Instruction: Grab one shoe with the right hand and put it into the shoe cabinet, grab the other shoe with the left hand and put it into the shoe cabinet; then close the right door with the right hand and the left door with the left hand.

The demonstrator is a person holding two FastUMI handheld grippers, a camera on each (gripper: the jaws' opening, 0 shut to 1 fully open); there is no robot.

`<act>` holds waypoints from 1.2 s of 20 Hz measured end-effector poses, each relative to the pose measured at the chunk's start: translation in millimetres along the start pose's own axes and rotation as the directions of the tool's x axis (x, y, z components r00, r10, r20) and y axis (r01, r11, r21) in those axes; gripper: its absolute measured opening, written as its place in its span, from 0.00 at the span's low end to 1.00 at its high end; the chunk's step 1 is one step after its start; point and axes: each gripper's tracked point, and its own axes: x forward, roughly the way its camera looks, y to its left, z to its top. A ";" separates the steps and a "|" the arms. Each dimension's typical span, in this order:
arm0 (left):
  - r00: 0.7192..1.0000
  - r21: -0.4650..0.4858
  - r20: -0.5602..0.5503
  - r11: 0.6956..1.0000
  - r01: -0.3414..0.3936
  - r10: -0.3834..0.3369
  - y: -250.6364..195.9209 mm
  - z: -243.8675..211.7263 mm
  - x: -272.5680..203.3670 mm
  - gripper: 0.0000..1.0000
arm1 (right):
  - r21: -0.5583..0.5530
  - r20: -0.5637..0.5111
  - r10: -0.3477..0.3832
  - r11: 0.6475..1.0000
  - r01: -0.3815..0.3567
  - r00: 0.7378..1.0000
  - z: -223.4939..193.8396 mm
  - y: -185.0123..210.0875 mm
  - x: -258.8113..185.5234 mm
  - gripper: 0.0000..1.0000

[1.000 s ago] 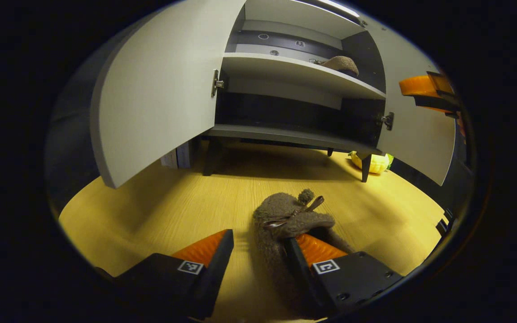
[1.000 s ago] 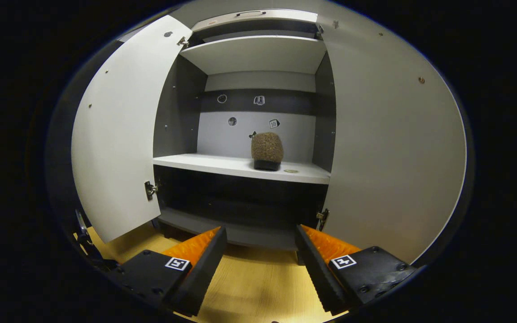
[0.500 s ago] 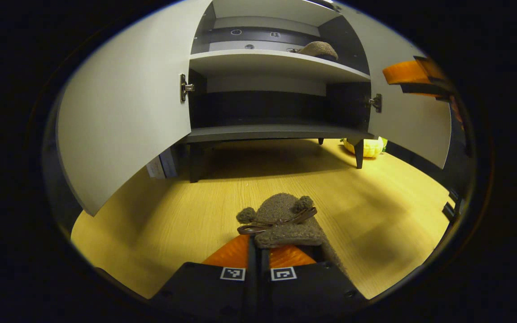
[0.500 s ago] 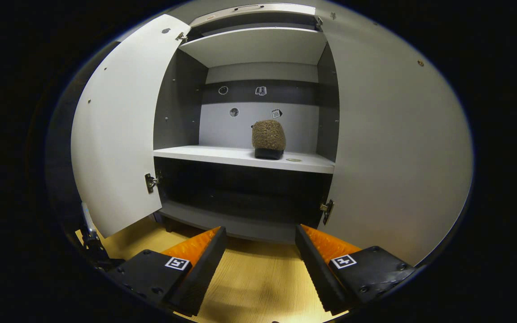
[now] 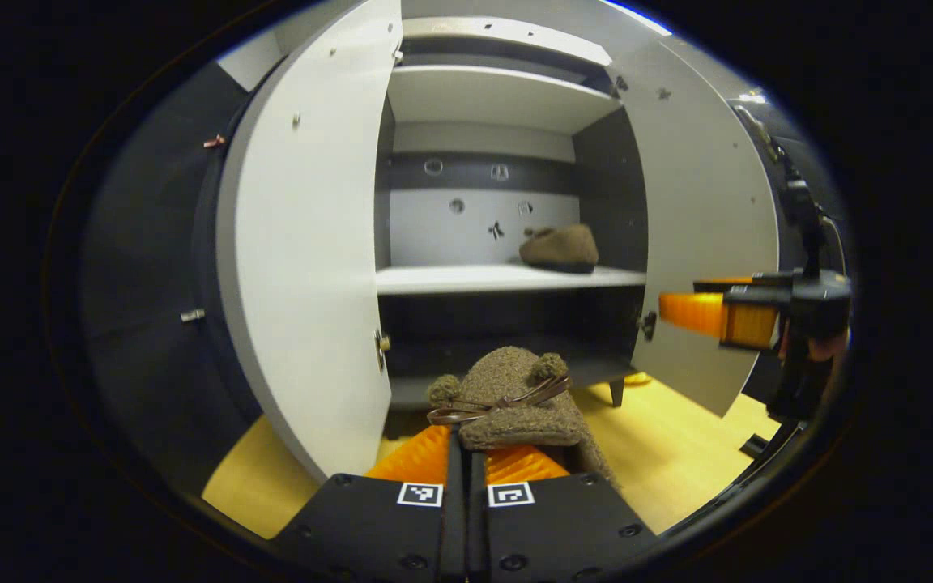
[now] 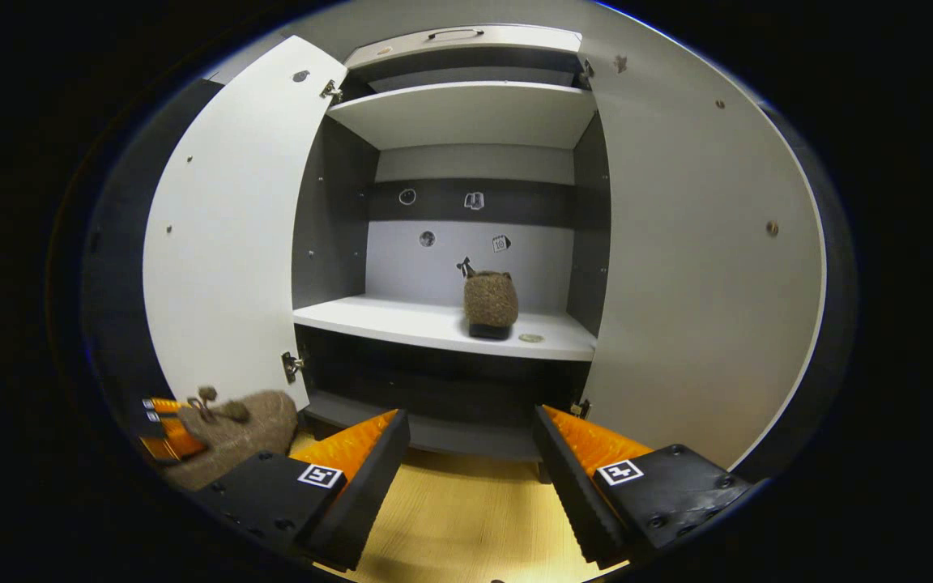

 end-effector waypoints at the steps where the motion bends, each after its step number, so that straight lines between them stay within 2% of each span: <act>1: 1.000 0.010 0.028 1.000 -0.009 0.009 3.8 24.5 -3.6 0.06 | 0.004 0.006 0.009 1.000 -0.009 1.000 7.9 3.6 -1.6 0.98; 3: 0.997 0.012 0.076 1.000 -0.022 0.021 8.5 67.3 -3.4 0.06 | 0.001 0.010 0.021 1.000 -0.021 1.000 18.3 7.1 -2.0 0.98; 7: 0.980 0.005 0.183 0.996 -0.084 0.082 13.7 138.5 30.2 0.06 | -0.052 0.007 0.101 0.994 -0.100 0.995 29.4 22.5 -0.9 0.98; 11: 0.966 -0.003 0.227 0.992 -0.123 0.121 8.1 189.0 83.9 0.06 | 0.001 0.021 0.257 0.966 -0.257 0.966 41.7 41.4 4.7 0.98; 13: 0.962 -0.005 0.238 0.991 -0.136 0.133 7.5 208.6 116.8 0.06 | 0.006 0.022 0.303 0.953 -0.303 0.953 40.8 39.5 10.0 0.98; 16: 0.965 -0.009 0.226 0.991 -0.136 0.134 8.8 225.8 166.4 0.06 | 0.007 0.013 0.353 0.936 -0.353 0.936 35.5 35.2 18.4 0.98; 20: 0.981 -0.011 0.158 0.994 -0.112 0.112 14.6 228.7 230.6 0.06 | 0.030 0.012 0.382 0.923 -0.383 0.924 35.4 28.7 25.7 0.98; 24: 0.994 -0.074 0.075 0.994 -0.075 0.081 21.0 218.5 295.1 0.06 | 0.051 0.017 0.421 0.906 -0.421 0.907 40.3 35.8 37.6 0.98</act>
